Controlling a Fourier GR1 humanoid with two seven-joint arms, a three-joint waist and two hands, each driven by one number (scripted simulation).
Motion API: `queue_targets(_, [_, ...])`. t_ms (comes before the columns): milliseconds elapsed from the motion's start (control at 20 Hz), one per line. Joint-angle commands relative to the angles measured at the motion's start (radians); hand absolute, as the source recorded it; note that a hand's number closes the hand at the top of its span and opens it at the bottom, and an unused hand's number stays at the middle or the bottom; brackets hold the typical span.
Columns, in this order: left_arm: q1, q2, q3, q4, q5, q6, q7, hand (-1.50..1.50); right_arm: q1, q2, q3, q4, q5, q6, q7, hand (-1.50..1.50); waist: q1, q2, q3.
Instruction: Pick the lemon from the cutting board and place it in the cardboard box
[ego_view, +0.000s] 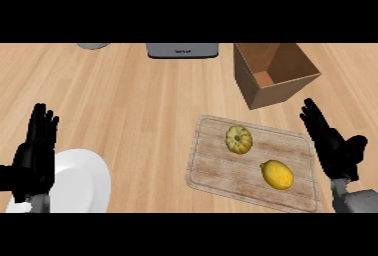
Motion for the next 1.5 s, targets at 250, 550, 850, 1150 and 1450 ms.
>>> queue_targets(250, [-0.111, 0.017, -0.012, -0.017, 0.079, -0.103, 0.115, 0.00, -0.081, -0.167, -0.345, 0.218, -0.327, 0.435, -0.216, 1.50, 0.006, 0.057, -0.002])
queue_targets(550, [-0.158, -0.021, -0.062, -0.024, 0.094, -0.120, 0.190, 0.00, -0.125, -0.225, -0.243, 0.501, 0.063, 0.374, -0.588, -1.50, 0.033, 0.058, -0.003])
queue_targets(850, [-0.120, 0.004, -0.054, -0.052, 0.096, -0.140, 0.222, 0.00, -0.167, -0.413, -0.178, 0.446, 0.181, 0.538, -0.656, -1.50, 0.025, 0.049, -0.007])
queue_targets(1150, [-0.130, -0.027, -0.058, -0.011, 0.083, -0.127, 0.192, 0.00, -0.219, -0.598, -0.023, 0.313, 0.323, 0.742, -0.532, -1.50, 0.023, 0.046, -0.011])
queue_targets(1450, [-0.168, -0.025, -0.021, 0.021, 0.093, -0.163, 0.206, 0.00, -0.271, -0.535, -0.021, 0.203, 0.286, 0.876, -0.340, -1.50, 0.009, 0.047, -0.009])
